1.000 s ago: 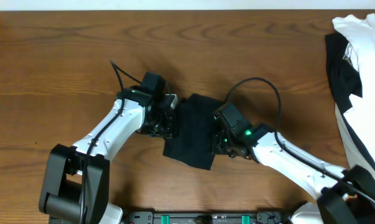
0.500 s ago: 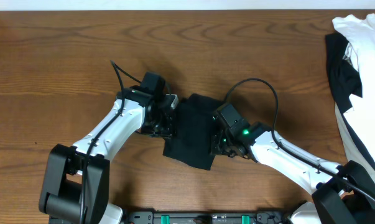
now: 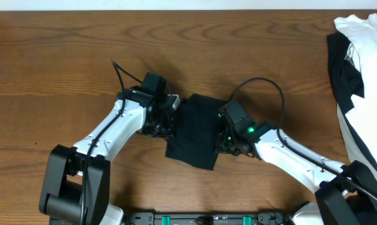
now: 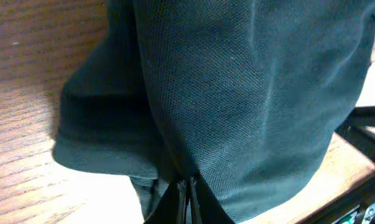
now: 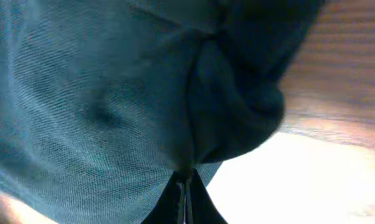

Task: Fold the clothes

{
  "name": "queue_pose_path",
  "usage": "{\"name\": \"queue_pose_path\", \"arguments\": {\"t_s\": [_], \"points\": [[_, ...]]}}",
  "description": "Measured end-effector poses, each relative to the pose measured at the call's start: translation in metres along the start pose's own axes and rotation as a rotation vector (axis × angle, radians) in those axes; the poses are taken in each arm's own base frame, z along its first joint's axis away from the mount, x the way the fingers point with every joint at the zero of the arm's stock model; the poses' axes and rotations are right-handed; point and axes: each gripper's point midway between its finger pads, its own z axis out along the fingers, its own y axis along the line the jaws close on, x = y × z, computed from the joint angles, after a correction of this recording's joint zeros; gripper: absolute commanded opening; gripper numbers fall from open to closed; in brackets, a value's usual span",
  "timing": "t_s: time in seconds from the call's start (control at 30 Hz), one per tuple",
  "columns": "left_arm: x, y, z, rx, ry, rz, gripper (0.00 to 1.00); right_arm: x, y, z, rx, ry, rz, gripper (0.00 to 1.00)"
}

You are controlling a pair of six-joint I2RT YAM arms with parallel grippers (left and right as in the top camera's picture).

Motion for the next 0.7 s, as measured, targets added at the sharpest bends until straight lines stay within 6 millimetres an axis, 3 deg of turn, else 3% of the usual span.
{"name": "queue_pose_path", "arguments": {"t_s": [0.33,0.7], "points": [[-0.01,0.002,-0.001,0.003,-0.039,0.02,0.06,0.0,-0.019,-0.004,0.03,0.036,0.042,0.01],[-0.012,0.013,-0.003,-0.046,-0.052,-0.041,0.06,0.0,-0.024,-0.004,0.051,0.03,0.032,0.01]]}}
